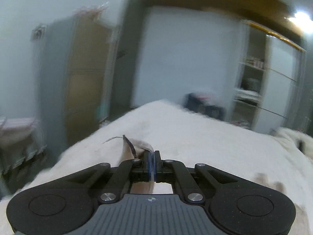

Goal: Fold clothes
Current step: 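Fold the held edge with the left gripper over the shirt and release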

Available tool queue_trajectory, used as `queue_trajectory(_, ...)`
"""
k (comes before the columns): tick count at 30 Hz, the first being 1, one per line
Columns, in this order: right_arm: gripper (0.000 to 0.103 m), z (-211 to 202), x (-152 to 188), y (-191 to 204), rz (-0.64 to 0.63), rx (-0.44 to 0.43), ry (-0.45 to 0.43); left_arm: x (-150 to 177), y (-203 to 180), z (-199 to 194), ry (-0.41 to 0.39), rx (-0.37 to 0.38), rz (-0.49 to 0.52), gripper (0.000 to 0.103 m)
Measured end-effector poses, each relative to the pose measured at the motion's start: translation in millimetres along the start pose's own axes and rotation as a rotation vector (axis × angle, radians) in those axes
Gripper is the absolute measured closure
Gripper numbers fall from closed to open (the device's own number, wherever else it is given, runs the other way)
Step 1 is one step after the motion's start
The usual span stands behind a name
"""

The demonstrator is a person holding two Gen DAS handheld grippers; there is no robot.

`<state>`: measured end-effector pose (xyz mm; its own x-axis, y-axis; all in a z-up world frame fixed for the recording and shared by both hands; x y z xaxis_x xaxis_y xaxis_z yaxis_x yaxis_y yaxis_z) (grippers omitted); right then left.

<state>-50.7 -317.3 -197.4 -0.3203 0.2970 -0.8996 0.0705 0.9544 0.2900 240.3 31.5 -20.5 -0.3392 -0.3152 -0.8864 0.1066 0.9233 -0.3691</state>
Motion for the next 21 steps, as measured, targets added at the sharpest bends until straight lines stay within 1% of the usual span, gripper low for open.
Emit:
queue_trajectory(2,0.034,-7,-4,-7,0.026,0.005,-0.027,11,-78,-11,-0.017,0.147,0.038,0.102)
queue_trajectory(3,0.035,-9,-6,-9,0.035,0.009,-0.037,19,-112,-16,-0.013,0.199,0.064,0.102)
queue_trajectory(5,0.035,-14,-10,-18,0.066,0.018,-0.062,43,-183,-26,0.017,0.307,0.133,0.102)
queue_trajectory(6,0.035,-18,-12,-26,0.099,0.023,-0.080,58,-204,-28,0.055,0.337,0.150,0.102)
queue_trajectory(7,0.035,-19,-12,-28,0.112,0.024,-0.086,86,-242,-28,0.130,0.386,0.174,0.101)
queue_trajectory(8,0.035,-22,-13,-36,0.153,0.024,-0.104,115,-270,-26,0.204,0.416,0.197,0.100)
queue_trajectory(9,0.034,-25,-14,-43,0.191,0.026,-0.121,144,-284,-20,0.276,0.419,0.220,0.097)
queue_trajectory(11,0.034,-29,-15,-55,0.240,0.035,-0.146,202,-312,-9,0.418,0.423,0.264,0.096)
queue_trajectory(12,0.034,-31,-16,-58,0.246,0.039,-0.155,232,-323,-4,0.476,0.421,0.297,0.095)
queue_trajectory(13,0.034,-32,-16,-59,0.247,0.044,-0.161,257,-325,-2,0.501,0.410,0.340,0.094)
queue_trajectory(14,0.034,-36,-16,-63,0.247,0.061,-0.175,266,-320,-2,0.500,0.396,0.351,0.088)
queue_trajectory(15,0.034,-40,-17,-68,0.248,0.076,-0.187,261,-310,-1,0.488,0.382,0.330,0.070)
queue_trajectory(16,0.034,-41,-16,-71,0.262,0.079,-0.190,256,-301,-1,0.476,0.368,0.309,0.060)
queue_trajectory(17,0.034,-42,-15,-74,0.273,0.078,-0.192,250,-292,-2,0.461,0.357,0.289,0.044)
queue_trajectory(18,0.034,-40,-14,-77,0.296,0.072,-0.195,232,-279,-7,0.427,0.349,0.258,0.034)
queue_trajectory(19,0.034,-39,-13,-81,0.318,0.067,-0.197,206,-260,-12,0.383,0.341,0.222,0.030)
queue_trajectory(21,0.034,-30,-13,-84,0.335,0.062,-0.187,173,-233,-26,0.327,0.326,0.175,0.017)
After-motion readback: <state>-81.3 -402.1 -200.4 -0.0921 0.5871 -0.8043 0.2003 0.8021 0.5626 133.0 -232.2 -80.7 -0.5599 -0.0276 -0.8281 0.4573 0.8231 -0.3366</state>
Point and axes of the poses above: each gripper's, at about its wrist camera, not at the fingertips, and z roughly the way its jaws point, y to its left, x to its underside, the point moved 5 cm from there along z, roughly the way its jaws point, and after that the axes turned 15 degrees about -z, right-handed, at the moved point
